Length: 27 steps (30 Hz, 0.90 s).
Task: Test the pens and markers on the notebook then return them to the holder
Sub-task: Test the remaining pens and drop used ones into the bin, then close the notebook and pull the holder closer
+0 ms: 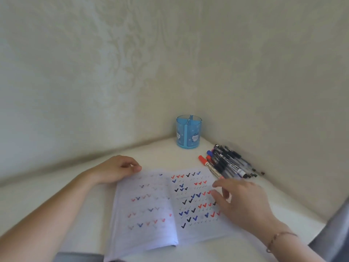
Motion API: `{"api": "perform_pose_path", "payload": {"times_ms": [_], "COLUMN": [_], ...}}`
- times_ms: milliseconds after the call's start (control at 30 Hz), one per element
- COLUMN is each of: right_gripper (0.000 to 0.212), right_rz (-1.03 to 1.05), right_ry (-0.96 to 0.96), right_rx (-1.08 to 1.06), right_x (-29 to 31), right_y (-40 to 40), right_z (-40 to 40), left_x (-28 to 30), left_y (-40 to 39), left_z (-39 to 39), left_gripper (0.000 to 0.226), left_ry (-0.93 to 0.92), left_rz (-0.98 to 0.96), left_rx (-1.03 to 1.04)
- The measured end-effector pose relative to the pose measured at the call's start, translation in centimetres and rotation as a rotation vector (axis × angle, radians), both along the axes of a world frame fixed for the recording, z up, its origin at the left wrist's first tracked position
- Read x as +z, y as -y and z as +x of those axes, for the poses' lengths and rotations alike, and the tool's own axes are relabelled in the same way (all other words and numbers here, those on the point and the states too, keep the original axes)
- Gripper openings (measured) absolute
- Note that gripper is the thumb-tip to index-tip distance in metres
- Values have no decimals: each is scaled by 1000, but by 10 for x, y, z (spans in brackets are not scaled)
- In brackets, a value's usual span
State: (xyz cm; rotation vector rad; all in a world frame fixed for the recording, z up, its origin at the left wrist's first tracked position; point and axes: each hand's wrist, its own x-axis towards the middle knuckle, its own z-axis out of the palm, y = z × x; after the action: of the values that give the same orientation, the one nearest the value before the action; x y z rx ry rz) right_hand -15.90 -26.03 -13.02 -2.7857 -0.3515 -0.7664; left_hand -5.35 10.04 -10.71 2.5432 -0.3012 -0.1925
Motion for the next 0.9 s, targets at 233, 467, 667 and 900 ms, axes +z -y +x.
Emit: {"api": "perform_pose_path", "payload": {"times_ms": [233, 467, 667, 900], "right_gripper": [27, 22, 14, 11], "right_rz": [86, 444, 765, 569], "right_ry": [-102, -276, -366, -364], "right_rx": [144, 258, 220, 201], "right_x": [-17, -11, -8, -2], "right_y": [-5, -41, -37, -31], "right_z": [-27, -21, -13, -3], "left_x": [8, 29, -4, -22], "left_y": [-12, 20, 71, 60], "left_z": [-14, -34, -64, -62], "left_gripper": [15, 51, 53, 60], "left_ry": [-71, -226, 17, 228], "left_rz": [-412, -1159, -59, 333], "left_rx": [87, 40, -514, -540]}}
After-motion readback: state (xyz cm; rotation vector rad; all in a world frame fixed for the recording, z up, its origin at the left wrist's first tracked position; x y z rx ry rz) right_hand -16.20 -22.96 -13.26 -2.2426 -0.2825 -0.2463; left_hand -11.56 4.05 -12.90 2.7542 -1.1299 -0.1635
